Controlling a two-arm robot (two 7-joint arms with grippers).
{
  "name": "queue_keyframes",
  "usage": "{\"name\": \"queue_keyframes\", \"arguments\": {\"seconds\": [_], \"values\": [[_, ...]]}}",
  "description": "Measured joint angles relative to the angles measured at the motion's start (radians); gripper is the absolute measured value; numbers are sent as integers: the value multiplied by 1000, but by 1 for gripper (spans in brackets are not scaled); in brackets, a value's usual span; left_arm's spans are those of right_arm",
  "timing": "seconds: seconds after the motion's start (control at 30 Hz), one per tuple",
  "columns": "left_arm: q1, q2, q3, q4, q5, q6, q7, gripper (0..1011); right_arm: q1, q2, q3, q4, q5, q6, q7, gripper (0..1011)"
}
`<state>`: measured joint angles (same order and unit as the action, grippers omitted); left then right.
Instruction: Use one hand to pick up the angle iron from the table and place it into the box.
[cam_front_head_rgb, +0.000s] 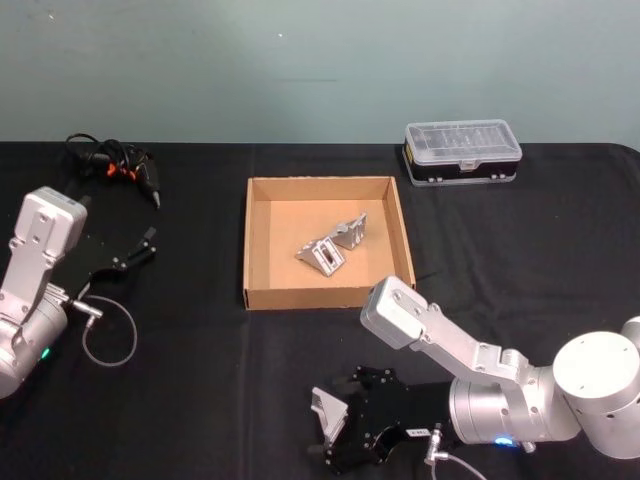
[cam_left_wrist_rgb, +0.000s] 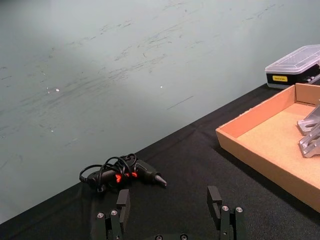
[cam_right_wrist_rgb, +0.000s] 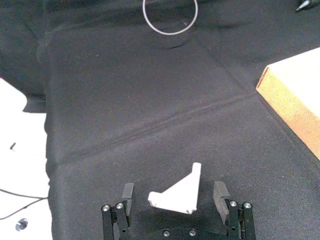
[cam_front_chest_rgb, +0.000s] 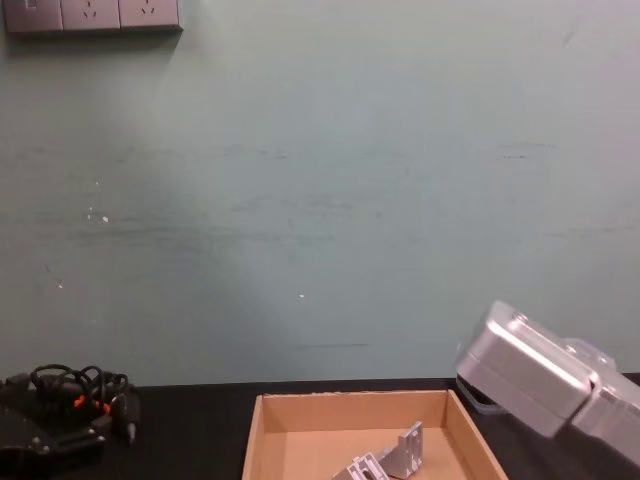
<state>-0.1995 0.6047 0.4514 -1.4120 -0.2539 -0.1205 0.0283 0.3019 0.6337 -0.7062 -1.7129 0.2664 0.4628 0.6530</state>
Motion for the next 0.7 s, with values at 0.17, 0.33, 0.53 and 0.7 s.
{"name": "queue_keyframes", "arguments": {"seconds": [0.17,0.33,0.53,0.7], "values": [[0,0,0,0,0,0,0,1011,0,-11,-2,15,3,-6,-7,1000],[0,0,0,0,0,0,0,1011,3,-19,-7,27,3,-7,-11,1000],[0,0,0,0,0,0,0,1011,5,-22,-9,30,3,-4,-13,1000],[0,0,0,0,0,0,0,1011,4,-20,-8,29,3,-5,-13,964]]}}
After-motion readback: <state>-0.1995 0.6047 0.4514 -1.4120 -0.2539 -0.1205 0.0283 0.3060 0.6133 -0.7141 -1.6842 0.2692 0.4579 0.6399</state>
